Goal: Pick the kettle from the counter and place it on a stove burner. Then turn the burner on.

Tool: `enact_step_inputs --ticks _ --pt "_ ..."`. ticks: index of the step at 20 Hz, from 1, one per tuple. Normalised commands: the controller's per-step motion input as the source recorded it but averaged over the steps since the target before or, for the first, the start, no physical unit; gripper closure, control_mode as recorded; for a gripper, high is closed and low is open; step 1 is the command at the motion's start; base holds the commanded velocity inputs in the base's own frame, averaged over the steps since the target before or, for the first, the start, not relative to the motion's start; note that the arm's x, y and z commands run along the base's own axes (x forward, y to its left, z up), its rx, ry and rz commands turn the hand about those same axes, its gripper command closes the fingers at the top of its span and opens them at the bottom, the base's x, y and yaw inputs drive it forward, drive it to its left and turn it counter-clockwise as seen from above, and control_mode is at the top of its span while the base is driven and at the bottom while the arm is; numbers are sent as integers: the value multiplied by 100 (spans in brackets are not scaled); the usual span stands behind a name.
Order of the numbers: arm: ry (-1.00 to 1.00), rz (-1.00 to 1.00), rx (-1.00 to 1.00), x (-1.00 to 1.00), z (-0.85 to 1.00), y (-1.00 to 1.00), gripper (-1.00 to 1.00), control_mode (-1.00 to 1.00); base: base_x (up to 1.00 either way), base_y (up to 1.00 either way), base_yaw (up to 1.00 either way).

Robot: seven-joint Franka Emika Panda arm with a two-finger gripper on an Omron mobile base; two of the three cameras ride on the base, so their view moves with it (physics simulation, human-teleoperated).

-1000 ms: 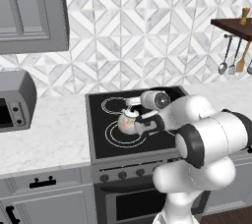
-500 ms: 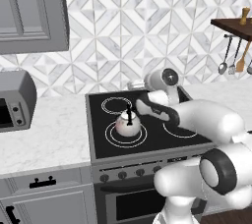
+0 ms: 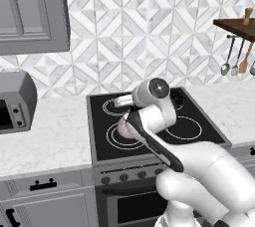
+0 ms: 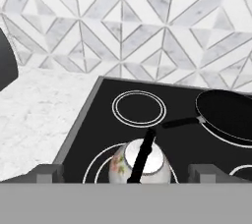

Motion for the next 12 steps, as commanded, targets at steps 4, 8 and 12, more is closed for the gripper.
enact_step_inputs --ticks 4,8,12 --pt "-10 6 -12 -100 -100 100 -100 -100 0 0 0" --pt "-15 0 -16 -100 -100 91 -100 -100 0 0 0" --pt "-32 0 -3 -100 -100 63 -100 -100 0 0 0"
